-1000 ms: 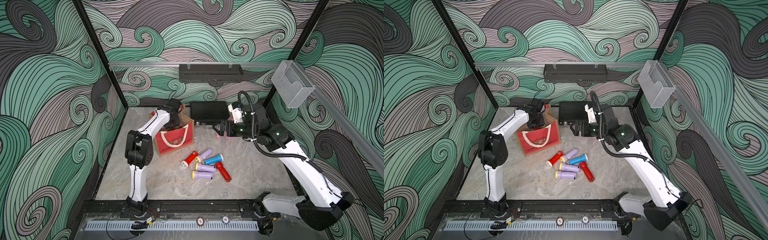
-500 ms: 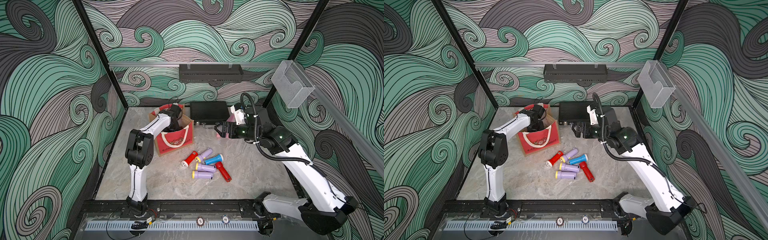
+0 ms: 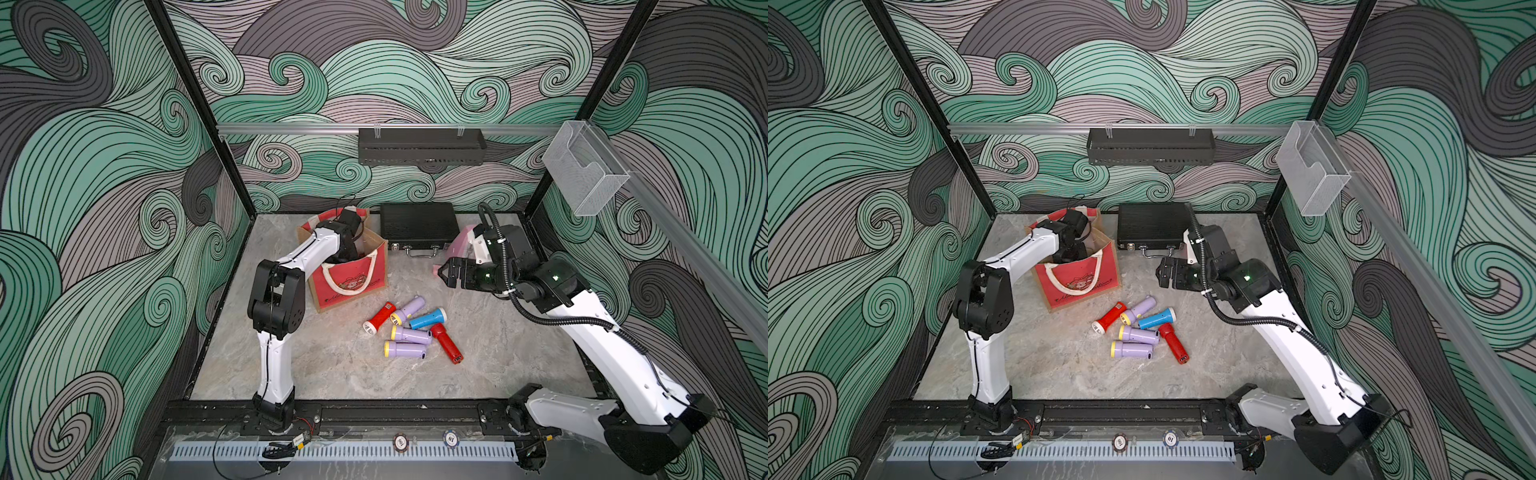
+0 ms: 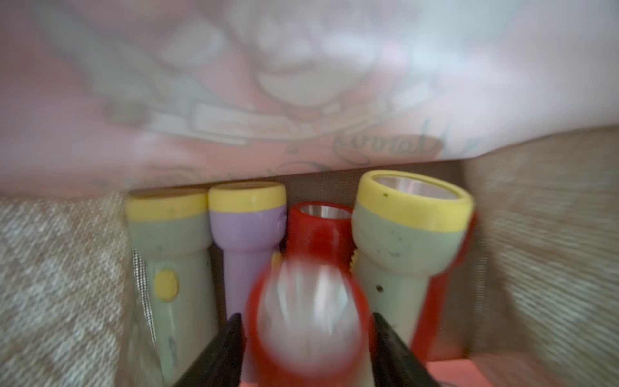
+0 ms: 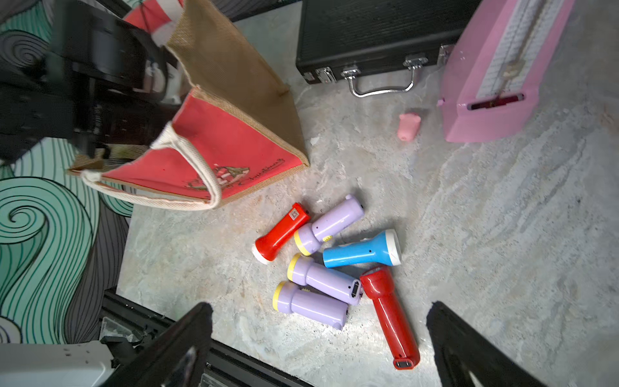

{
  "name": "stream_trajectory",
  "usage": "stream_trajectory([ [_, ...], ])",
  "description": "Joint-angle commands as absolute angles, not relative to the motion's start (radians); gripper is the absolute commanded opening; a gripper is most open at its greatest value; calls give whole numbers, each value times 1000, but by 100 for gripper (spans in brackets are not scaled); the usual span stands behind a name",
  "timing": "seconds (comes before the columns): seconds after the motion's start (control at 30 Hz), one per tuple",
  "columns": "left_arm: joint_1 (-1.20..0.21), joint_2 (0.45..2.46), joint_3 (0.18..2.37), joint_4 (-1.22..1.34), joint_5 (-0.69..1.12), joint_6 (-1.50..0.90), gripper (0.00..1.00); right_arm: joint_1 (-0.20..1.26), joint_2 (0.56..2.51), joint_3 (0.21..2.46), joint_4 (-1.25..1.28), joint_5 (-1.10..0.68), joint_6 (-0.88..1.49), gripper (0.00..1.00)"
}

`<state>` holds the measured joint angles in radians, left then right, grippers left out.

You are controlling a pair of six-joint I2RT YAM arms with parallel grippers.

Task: Put the flashlights into the tote bags
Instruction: Place the flashlight in the canvas bag, then pick up the flashlight from the center of the board.

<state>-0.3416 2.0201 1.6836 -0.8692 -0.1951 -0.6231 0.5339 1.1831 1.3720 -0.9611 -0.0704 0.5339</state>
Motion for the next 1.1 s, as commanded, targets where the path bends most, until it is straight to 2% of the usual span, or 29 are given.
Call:
stream_trajectory([
  [0.0, -332, 1934, 1732, -902, -209, -613, 71, 521, 1163, 1331, -1057, -56, 579, 100],
  [0.2, -332, 1847, 1741, -910, -191, -605, 84, 521, 1132, 1184, -1114, -89, 588, 100],
  [0.47, -339, 1669, 1648, -805, -60, -515, 89, 517, 1110, 970, -1110, -129, 573, 100],
  [0.6, -385, 1622, 1671, -838, -49, -411, 98, 515, 1153, 906, -1065, -170, 551, 100],
  [0.83, -454, 1529, 1621, -781, -24, -373, 99, 515, 1259, 850, -997, -202, 494, 99],
  [1.07, -523, 1460, 1559, -684, 135, -434, 99, 516, 1323, 788, -867, -251, 479, 98],
])
